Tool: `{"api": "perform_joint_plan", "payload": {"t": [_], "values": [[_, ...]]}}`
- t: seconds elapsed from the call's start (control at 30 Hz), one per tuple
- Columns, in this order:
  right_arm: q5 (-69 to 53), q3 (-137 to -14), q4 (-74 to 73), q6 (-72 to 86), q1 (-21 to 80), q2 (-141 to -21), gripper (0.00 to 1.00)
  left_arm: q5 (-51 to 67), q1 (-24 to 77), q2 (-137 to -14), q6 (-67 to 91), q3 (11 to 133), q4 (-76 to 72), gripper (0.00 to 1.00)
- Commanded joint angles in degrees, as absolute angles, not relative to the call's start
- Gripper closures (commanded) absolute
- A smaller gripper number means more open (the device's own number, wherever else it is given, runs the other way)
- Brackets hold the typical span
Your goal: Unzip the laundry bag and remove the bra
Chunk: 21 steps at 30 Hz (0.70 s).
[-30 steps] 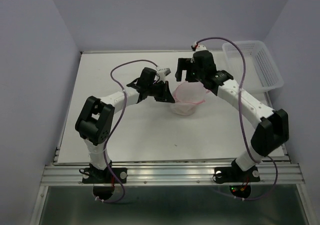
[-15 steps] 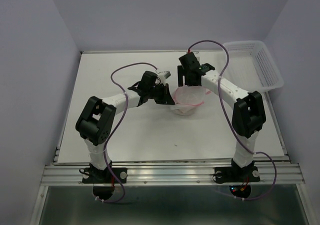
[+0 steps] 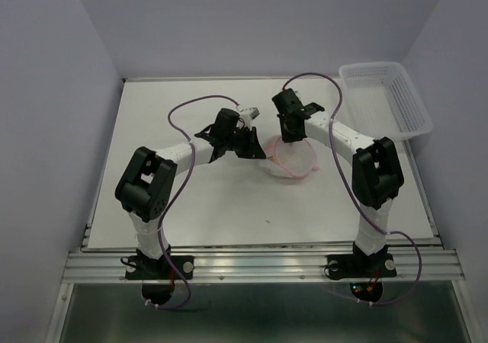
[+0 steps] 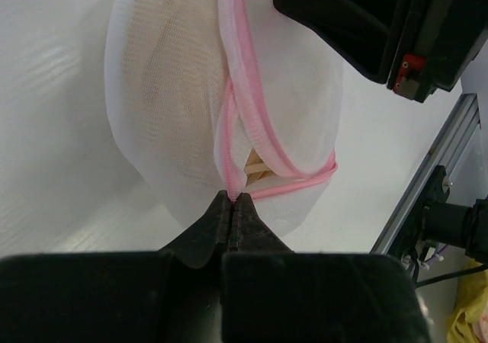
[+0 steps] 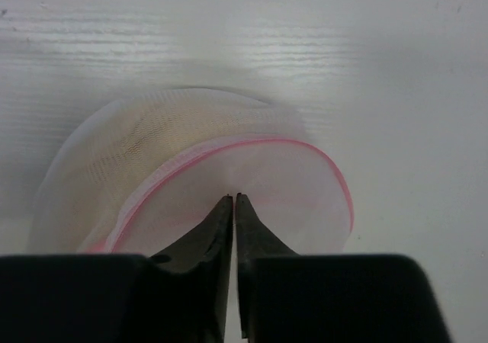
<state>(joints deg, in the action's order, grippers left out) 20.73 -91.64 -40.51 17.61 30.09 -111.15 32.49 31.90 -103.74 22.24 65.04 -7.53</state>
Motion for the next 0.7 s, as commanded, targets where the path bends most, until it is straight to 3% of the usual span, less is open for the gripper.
{"api": "perform_joint_plan", "payload": {"t": [0.0, 0.37, 0.47, 0.6, 0.63, 0.67], "values": [[18.02, -90.09, -40.0, 16.44, 30.41, -111.01, 0.97, 32.17, 32.17, -100.72, 22.5, 63.55, -9.32, 1.0], [14.88, -82.97, -29.8, 12.14, 31.02, -97.04, 0.99, 31.9, 32.17, -100.98, 23.64, 62.75, -9.84, 1.0], [13.18, -82.01, -28.57, 11.69, 33.04, -96.68, 0.88, 31.9, 32.25, -101.16, 23.64, 62.58, -10.19, 1.0], [13.62, -83.05, -28.56, 11.6, 36.65, -98.08, 0.83, 31.9, 32.17, -101.69, 23.9, 62.58, -10.55, 1.0], [13.97, -83.4, -28.83, 12.21, 37.69, -98.78, 0.63, 31.82, 32.17, -101.69, 23.99, 62.49, -10.63, 1.0], [13.97, -83.58, -28.83, 12.83, 37.7, -98.79, 0.63, 31.82, 32.17, -101.69, 23.99, 62.49, -10.63, 1.0]]}}
